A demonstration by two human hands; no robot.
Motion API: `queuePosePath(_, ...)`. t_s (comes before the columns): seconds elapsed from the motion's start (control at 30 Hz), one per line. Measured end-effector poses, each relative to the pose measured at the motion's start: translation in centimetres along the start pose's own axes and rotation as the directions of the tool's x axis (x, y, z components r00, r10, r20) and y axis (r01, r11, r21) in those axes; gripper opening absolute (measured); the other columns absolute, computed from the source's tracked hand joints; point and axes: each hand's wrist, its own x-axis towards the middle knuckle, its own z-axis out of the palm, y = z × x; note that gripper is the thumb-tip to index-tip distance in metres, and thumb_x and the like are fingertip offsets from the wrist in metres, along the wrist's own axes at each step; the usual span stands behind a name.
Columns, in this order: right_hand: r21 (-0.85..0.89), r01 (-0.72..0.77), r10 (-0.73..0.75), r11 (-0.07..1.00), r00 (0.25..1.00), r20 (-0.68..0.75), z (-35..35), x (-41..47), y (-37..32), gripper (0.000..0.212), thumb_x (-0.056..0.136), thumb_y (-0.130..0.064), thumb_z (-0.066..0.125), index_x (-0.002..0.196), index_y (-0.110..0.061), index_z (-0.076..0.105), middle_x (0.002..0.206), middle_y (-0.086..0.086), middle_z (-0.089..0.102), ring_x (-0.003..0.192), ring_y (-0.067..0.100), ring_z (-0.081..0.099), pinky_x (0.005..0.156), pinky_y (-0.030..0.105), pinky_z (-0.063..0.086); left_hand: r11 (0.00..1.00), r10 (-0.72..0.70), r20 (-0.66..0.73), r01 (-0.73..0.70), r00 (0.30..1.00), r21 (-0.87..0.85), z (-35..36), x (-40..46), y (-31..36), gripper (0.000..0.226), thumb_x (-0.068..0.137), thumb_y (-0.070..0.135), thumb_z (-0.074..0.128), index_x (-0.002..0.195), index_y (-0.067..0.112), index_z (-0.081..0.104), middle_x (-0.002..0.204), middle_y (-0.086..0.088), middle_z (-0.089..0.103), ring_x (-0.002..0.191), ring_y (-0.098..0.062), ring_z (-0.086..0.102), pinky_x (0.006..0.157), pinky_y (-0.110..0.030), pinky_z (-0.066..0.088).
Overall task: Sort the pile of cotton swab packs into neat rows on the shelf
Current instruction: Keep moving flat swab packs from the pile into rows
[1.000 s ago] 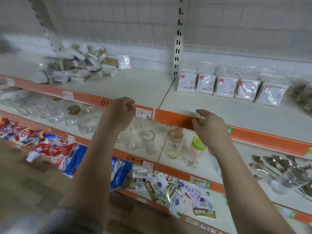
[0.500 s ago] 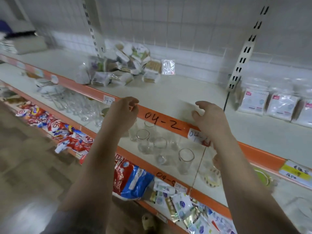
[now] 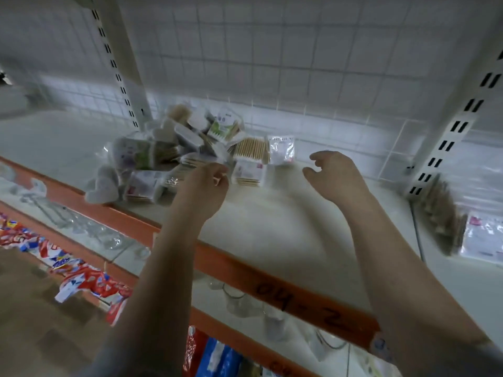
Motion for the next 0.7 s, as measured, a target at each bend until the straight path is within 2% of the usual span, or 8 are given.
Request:
queuePosePath(0.1, -0.004, -0.061, 0.061, 0.998, 0.998, 0.032, 1.3, 2.8, -0.6, 0.042, 0.092, -0.028, 0.053, 0.13, -0.01, 0.053, 0.133, 0.006, 0.054, 0.123, 0.021, 0.049, 0.098, 0.028, 0.037, 0.998, 0.055, 0.067, -0.053, 0.996, -0.044, 1.3, 2.1, -0.7, 0.03, 0.093, 0.019, 0.048, 0.12, 0.017, 0.061, 0.115, -0.007, 0.065, 0.106, -0.023, 0.059, 0.083, -0.025, 0.038)
queuePosePath(0.2, 0.056, -0.166, 0.163, 0.985, 0.985, 0.059, 3.2, 5.3, -0.7, 0.046, 0.093, -0.029, 0.054, 0.129, -0.001, 0.052, 0.131, 0.013, 0.055, 0.121, 0.026, 0.051, 0.097, 0.03, 0.039, 0.994, 0.1, 0.153, -0.093, 0.983, -0.052, 2.2, 3.9, -1.4, 0.031, 0.093, 0.02, 0.047, 0.122, 0.019, 0.06, 0.121, -0.002, 0.062, 0.109, -0.02, 0.057, 0.082, -0.022, 0.036)
queuePosePath(0.33, 0.091, -0.263, 0.26, 0.96, 0.964, 0.051, 5.7, 7.4, -0.2, 0.052, 0.092, -0.035, 0.055, 0.132, -0.003, 0.049, 0.133, 0.01, 0.054, 0.123, 0.026, 0.049, 0.095, 0.026, 0.036, 0.984, 0.167, 0.196, -0.15, 0.966, -0.095, 2.3, 5.8, -2.1, 0.028, 0.093, 0.019, 0.048, 0.117, 0.016, 0.062, 0.117, -0.002, 0.063, 0.106, -0.018, 0.058, 0.079, -0.017, 0.034)
queuePosePath(0.43, 0.139, -0.304, 0.306, 0.942, 0.952, 0.006, 7.0, 8.4, -0.1, 0.031, 0.086, -0.04, 0.061, 0.092, -0.01, 0.062, 0.091, 0.006, 0.062, 0.094, 0.029, 0.055, 0.072, 0.03, 0.041, 0.978, 0.198, 0.23, -0.175, 0.953, -0.116, 2.3, 6.8, -2.3, 0.029, 0.093, 0.021, 0.048, 0.12, 0.016, 0.06, 0.12, -0.001, 0.062, 0.106, -0.016, 0.059, 0.084, -0.017, 0.036)
queuePosePath(0.5, 0.207, -0.321, 0.333, 0.924, 0.943, -0.026, 7.4, 8.7, -0.3, 0.033, 0.081, -0.046, 0.066, 0.07, -0.02, 0.049, 0.069, -0.001, 0.05, 0.082, 0.026, 0.049, 0.058, 0.026, 0.036, 0.972, 0.218, 0.25, -0.188, 0.943, -0.139, 2.1, 7.4, -2.5, 0.028, 0.094, 0.023, 0.047, 0.119, 0.016, 0.06, 0.121, 0.0, 0.062, 0.105, -0.016, 0.059, 0.084, -0.021, 0.04)
queuePosePath(0.53, 0.24, -0.329, 0.346, 0.913, 0.938, -0.032, 7.6, 8.9, -0.5, 0.033, 0.079, -0.048, 0.068, 0.08, -0.02, 0.052, 0.076, -0.001, 0.054, 0.086, 0.026, 0.051, 0.061, 0.027, 0.039, 0.969, 0.228, 0.254, -0.195, 0.94, -0.149, 1.9, 7.6, -2.6, 0.028, 0.094, 0.023, 0.047, 0.119, 0.016, 0.06, 0.121, 0.0, 0.062, 0.104, -0.015, 0.059, 0.083, -0.021, 0.04)
queuePosePath(0.6, 0.298, -0.349, 0.375, 0.888, 0.926, -0.034, 7.8, 9.1, -0.7, 0.059, 0.078, -0.048, 0.071, 0.115, -0.009, 0.048, 0.105, 0.007, 0.06, 0.104, 0.028, 0.055, 0.078, 0.033, 0.043, 0.964, 0.24, 0.246, -0.202, 0.939, -0.172, 1.4, 7.9, -2.7, 0.03, 0.094, 0.022, 0.048, 0.122, 0.016, 0.058, 0.121, 0.0, 0.061, 0.106, -0.016, 0.058, 0.082, -0.021, 0.04)
queuePosePath(0.7, 0.297, -0.358, 0.393, 0.885, 0.917, -0.067, 8.3, 9.1, -1.0, 0.068, 0.078, -0.041, 0.072, 0.121, -0.002, 0.037, 0.101, 0.008, 0.054, 0.104, 0.029, 0.056, 0.074, 0.033, 0.04, 0.958, 0.228, 0.233, -0.174, 0.945, -0.229, 0.6, 8.3, -2.8, 0.029, 0.095, 0.022, 0.048, 0.121, 0.019, 0.059, 0.11, 0.003, 0.061, 0.096, -0.014, 0.059, 0.069, -0.022, 0.043)
